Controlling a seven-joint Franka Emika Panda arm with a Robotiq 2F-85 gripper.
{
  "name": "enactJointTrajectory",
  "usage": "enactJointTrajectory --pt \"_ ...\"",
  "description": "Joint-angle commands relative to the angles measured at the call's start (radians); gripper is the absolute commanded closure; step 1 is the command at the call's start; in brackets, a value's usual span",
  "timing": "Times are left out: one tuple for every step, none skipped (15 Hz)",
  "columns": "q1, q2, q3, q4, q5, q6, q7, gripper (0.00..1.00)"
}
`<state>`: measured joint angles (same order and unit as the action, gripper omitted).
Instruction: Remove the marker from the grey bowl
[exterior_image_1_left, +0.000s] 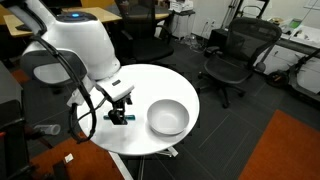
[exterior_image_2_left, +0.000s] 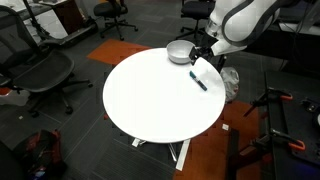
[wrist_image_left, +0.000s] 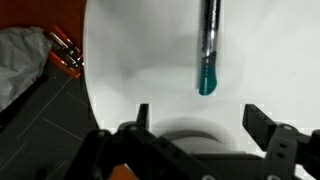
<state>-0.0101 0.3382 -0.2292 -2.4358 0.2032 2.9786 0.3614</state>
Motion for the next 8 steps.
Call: enactJointTrajectory --pt "0.076 -0.162 -0.063 -0.1 -0.068 0.012 0.045 0.0" --pt "0.103 -0.207 -0.084 -0.121 -0.083 0.0 0.046 0.0" --pt "0.123 -0.248 -0.105 -0.137 -0.114 -0.017 0.068 0.0" --pt "0.138 -0.287 -0.121 -0.155 -0.146 -0.025 0.082 0.0" --pt "0.161 -0.33 -0.155 -0.173 -0.209 -0.041 0.125 0.0" --pt "0.166 -0.373 -0.169 -0.19 -0.265 -0.053 0.156 0.0" --pt "0.168 -0.424 -0.179 -0.205 -0.335 -0.082 0.201 0.0" --pt "0.158 -0.475 -0.17 -0.223 -0.382 -0.102 0.224 0.0"
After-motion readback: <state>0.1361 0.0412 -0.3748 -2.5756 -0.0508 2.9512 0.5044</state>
